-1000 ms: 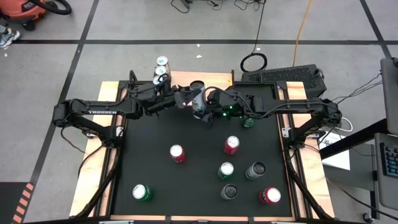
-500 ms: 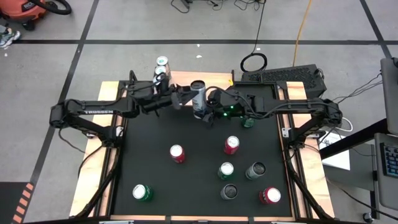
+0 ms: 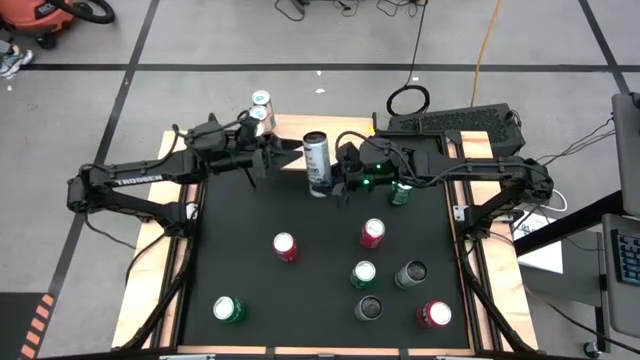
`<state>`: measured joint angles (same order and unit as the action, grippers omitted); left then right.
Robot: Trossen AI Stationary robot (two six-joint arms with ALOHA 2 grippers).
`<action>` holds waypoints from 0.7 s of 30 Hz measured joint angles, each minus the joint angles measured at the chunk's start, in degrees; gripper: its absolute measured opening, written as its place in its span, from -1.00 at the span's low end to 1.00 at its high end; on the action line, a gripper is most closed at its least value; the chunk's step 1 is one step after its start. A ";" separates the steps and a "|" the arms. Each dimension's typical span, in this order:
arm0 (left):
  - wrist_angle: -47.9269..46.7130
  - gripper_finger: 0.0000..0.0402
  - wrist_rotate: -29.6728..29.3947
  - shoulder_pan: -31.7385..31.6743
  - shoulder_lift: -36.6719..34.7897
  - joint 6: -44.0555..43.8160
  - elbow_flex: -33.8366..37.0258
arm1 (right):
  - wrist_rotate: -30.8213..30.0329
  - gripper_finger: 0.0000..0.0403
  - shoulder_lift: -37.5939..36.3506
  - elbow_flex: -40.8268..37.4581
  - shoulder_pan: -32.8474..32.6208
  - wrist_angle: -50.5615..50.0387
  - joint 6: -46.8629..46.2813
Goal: Place canned beverage on shelf
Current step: Put the top white-blue soda can on the shelf
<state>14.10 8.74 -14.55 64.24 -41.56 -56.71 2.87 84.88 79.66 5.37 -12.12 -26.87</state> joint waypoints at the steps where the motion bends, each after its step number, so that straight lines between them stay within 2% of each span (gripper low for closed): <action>1: 0.00 0.69 0.59 -0.44 -0.23 -0.02 0.00 | 1.37 0.24 0.00 0.00 0.00 0.93 -0.11; 10: -0.06 0.69 6.42 -3.52 -0.78 0.18 0.00 | 5.00 0.24 -0.04 0.02 1.09 5.51 -1.63; 21: -0.39 0.69 10.63 -5.95 -3.33 1.87 0.00 | 11.96 0.24 -0.04 0.04 2.53 9.35 -2.90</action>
<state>13.71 19.37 -20.50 60.91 -39.69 -56.71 14.83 84.84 79.70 7.89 -2.77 -29.78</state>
